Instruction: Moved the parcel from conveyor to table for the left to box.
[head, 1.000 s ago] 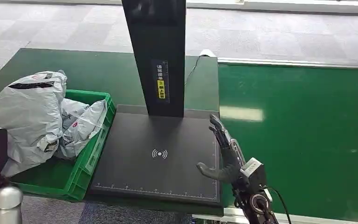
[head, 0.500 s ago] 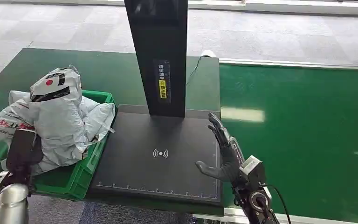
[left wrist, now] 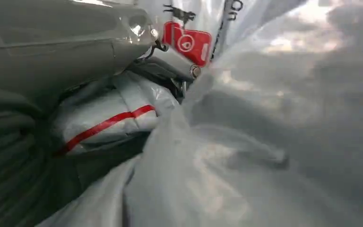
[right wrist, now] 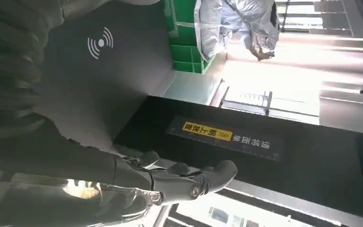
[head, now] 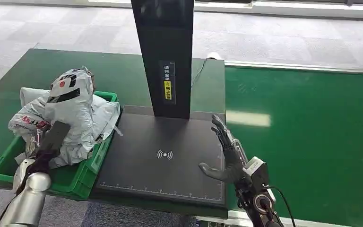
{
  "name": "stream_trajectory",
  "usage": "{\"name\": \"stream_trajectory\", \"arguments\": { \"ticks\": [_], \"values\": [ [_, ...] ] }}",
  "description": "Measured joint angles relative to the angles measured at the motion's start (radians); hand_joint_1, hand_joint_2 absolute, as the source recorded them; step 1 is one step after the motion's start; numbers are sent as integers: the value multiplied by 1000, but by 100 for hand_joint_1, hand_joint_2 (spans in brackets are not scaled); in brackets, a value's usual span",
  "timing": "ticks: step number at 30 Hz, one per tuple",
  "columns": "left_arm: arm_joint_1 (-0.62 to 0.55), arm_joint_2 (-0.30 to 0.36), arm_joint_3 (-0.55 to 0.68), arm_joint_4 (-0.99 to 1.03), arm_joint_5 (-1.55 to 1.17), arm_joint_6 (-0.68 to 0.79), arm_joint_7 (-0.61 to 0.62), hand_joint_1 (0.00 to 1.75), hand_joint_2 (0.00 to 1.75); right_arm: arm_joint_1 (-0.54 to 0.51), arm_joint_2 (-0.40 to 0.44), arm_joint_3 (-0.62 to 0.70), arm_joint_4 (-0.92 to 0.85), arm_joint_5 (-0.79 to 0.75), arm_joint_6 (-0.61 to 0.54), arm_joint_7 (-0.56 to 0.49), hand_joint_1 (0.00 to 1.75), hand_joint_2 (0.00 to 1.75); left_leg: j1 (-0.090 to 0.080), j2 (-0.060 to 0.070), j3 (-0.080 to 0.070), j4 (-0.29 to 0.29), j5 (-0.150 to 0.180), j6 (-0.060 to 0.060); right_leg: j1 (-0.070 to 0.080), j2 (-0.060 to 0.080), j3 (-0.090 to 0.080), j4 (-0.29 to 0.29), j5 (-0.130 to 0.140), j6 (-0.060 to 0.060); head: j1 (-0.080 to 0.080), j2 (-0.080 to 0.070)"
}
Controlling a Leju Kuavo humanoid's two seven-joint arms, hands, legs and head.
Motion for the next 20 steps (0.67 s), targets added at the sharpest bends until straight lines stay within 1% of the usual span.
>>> {"name": "stream_trajectory", "arguments": {
  "ticks": [1, 2, 3, 4, 8, 12, 17, 20],
  "values": [
    [-7, 4, -6, 14, -18, 2, 10, 175, 175, 0, 0, 0, 0, 0, 0, 0, 0, 175, 0, 0, 1, 0, 0, 0, 0, 0, 0, 0, 0, 0, 0, 0],
    [-12, 7, -10, 27, -33, 4, 15, 138, 175, -1, 0, 0, 0, 0, 0, 1, 0, 175, 0, -1, 1, 0, 0, 0, 0, -1, 1, 0, 0, 0, 0, 0],
    [-14, 8, -12, 36, -40, 11, 15, 105, 175, 0, 0, 0, 0, 1, 0, 1, 0, 175, 0, -1, 2, 0, 0, 0, 0, -1, 2, 0, 0, 0, 0, 0],
    [-17, 8, -13, 42, -41, 17, 15, 0, 175, 0, 0, 0, 0, 2, 0, 2, 0, 175, 0, 0, 2, -1, 1, -1, 0, 0, 2, 0, 0, -1, 0, 0],
    [-18, 6, -11, 43, -20, 56, -11, 0, 175, 0, 0, 0, 0, 3, 0, 4, 0, 175, 1, 0, 4, -1, 2, -1, 0, 0, 3, 0, 1, -1, 0, 0],
    [-1, -11, 9, 8, 54, 96, -66, 0, 175, 0, 0, 0, 0, 4, 0, 4, 0, 175, 1, 0, 3, 0, 3, -1, 0, 0, 3, 0, 1, -1, 0, 0],
    [46, -46, 30, -81, 186, 141, -176, 0, 175, 0, 0, 0, -1, 5, -3, 2, 0, 175, 0, 1, -1, 0, 3, -1, 0, 0, 0, 0, 1, -1, 0, 0],
    [77, -70, 36, -153, 255, 208, -259, 0, 175, 0, 0, 0, 0, 6, -10, -3, 0, 175, 0, 2, -5, 1, 2, -1, 0, 3, -5, 0, 3, 0, 0, 0]
  ]
}}
